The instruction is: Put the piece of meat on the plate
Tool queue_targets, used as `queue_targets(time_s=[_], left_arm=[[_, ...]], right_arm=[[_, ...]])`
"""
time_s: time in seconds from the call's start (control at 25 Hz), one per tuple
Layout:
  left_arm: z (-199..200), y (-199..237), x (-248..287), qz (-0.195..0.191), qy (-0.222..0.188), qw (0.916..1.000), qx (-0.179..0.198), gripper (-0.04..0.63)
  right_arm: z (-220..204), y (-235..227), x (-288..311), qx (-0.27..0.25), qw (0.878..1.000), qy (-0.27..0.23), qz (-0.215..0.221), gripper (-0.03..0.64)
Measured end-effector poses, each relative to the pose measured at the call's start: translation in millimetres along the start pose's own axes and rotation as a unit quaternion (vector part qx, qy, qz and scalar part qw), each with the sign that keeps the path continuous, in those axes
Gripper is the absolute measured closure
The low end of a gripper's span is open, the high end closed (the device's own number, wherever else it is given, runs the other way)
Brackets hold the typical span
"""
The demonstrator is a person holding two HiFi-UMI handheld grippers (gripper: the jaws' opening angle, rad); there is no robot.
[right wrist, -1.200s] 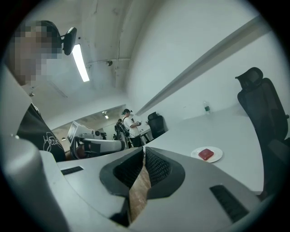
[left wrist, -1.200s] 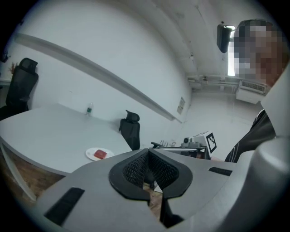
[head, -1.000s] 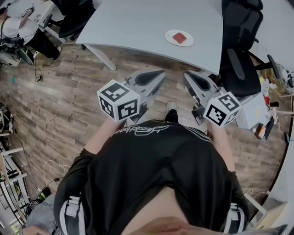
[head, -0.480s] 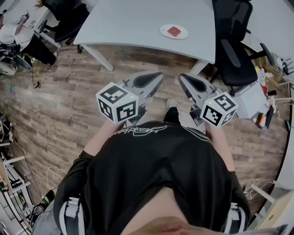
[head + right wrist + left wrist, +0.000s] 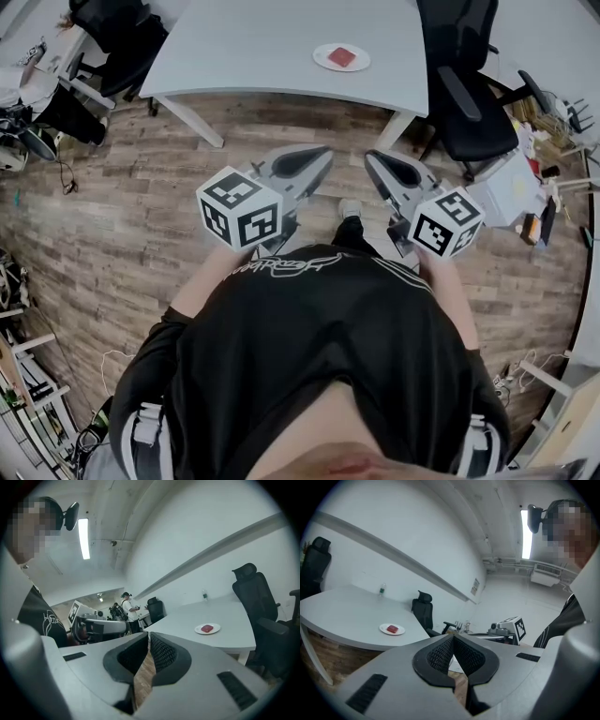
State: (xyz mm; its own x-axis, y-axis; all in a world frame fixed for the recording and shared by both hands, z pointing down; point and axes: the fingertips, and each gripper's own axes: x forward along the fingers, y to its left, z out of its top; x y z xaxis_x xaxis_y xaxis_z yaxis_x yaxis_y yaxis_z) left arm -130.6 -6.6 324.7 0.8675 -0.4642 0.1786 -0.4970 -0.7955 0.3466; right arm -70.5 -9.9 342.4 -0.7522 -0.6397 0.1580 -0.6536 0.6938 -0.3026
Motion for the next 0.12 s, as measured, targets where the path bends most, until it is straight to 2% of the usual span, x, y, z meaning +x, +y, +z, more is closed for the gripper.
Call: queue_targets(time_s=[0.12], left_arm=[[-5.5,-2.0,-0.6,-0.001,0.003,1.0,-0.002,0.588]], right_arm=[[-3.8,2.9,-2.7,-0.001,1.0,0.001,-0.002,0.598]])
